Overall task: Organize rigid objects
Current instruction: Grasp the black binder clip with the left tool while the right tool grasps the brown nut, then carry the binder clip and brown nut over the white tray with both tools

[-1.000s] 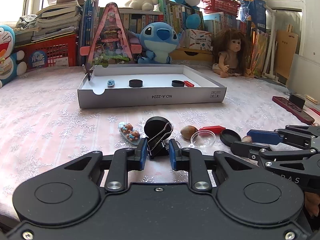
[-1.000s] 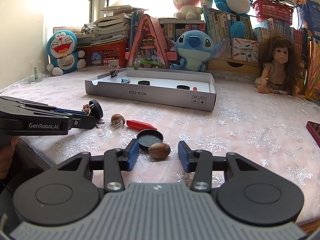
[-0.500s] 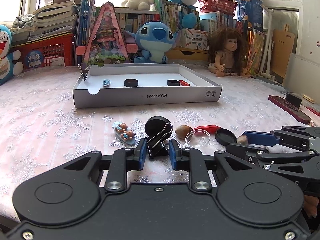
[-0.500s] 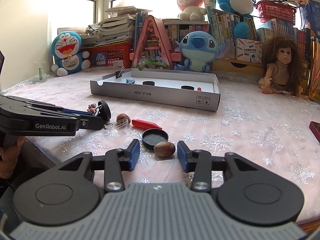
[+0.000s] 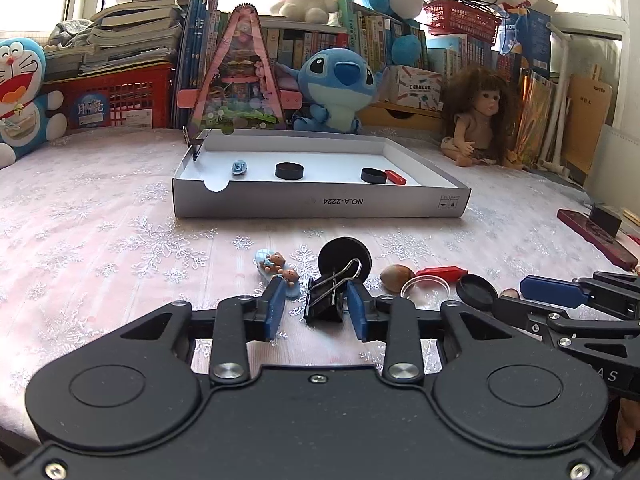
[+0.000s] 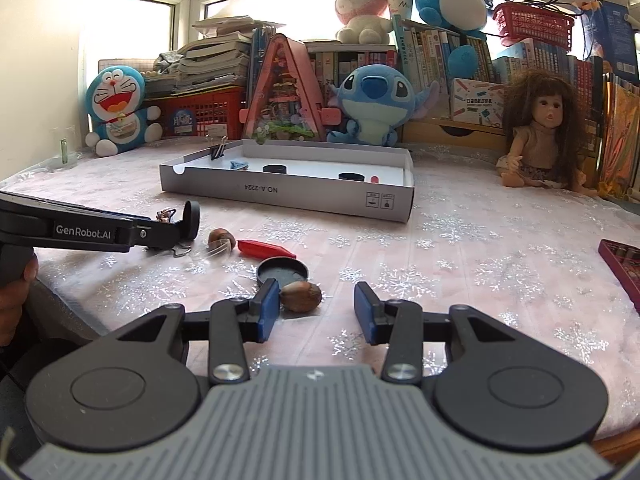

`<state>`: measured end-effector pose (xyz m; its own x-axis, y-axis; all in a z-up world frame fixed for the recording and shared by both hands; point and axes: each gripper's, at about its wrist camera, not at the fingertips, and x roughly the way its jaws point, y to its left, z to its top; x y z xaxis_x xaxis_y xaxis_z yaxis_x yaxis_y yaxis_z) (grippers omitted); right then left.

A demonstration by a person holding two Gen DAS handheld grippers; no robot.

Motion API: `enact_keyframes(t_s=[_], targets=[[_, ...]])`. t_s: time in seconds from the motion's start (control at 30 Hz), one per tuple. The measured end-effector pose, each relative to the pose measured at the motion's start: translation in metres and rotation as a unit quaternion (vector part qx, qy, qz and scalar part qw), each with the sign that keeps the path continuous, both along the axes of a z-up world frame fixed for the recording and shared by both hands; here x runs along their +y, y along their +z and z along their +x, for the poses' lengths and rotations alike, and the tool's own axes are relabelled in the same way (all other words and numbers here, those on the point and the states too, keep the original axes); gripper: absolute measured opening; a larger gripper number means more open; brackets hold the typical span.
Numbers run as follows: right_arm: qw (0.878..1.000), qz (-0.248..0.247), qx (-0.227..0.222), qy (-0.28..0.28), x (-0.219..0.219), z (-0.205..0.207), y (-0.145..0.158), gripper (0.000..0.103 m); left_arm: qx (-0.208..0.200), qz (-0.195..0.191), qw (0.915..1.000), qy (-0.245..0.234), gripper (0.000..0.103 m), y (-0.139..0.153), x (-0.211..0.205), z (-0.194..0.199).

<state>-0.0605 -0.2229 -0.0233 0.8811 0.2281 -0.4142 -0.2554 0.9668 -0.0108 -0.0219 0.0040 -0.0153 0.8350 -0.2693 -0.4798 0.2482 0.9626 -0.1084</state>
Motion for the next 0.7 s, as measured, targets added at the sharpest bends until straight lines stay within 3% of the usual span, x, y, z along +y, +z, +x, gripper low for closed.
enact_keyframes(t_s=[0.27, 0.37, 0.4, 0.7], targets=[[0.999, -0.002, -0.001, -0.032, -0.006, 0.003, -0.002, 0.051, 0.004, 0.002, 1.0000, -0.005, 0.028, -0.003, -0.006, 0.007], [1.000, -0.001, 0.001, -0.031, -0.006, 0.003, -0.002, 0.038, 0.005, -0.001, 0.9999, -0.013, 0.019, -0.003, -0.007, 0.006], [1.000, -0.002, 0.002, -0.029, -0.005, 0.003, -0.001, 0.027, 0.005, -0.001, 0.9999, -0.013, 0.019, -0.003, -0.008, 0.005], [1.000, 0.000, -0.007, -0.026, -0.003, 0.007, 0.007, 0.027, -0.004, -0.004, 0.9999, -0.009, 0.019, 0.009, -0.006, 0.003]])
